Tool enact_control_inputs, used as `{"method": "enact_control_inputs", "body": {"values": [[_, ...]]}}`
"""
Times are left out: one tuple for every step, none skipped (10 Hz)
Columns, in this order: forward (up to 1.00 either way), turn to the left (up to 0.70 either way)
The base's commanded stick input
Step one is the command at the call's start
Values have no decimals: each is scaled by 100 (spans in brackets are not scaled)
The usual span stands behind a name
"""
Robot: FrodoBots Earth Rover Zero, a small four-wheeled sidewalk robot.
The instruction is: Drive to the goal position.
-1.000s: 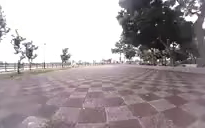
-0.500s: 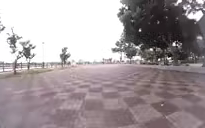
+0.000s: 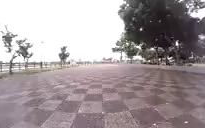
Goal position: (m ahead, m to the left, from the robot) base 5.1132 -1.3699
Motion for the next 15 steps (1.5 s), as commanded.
{"method": "enact_control_inputs", "body": {"values": [[100, 0], [100, 0], [100, 0], [100, 0], [100, 0], [100, 0], [100, 0], [100, 0], [100, 0], [100, 0], [100, 0], [100, 0], [100, 0], [100, 0], [100, 0]]}}
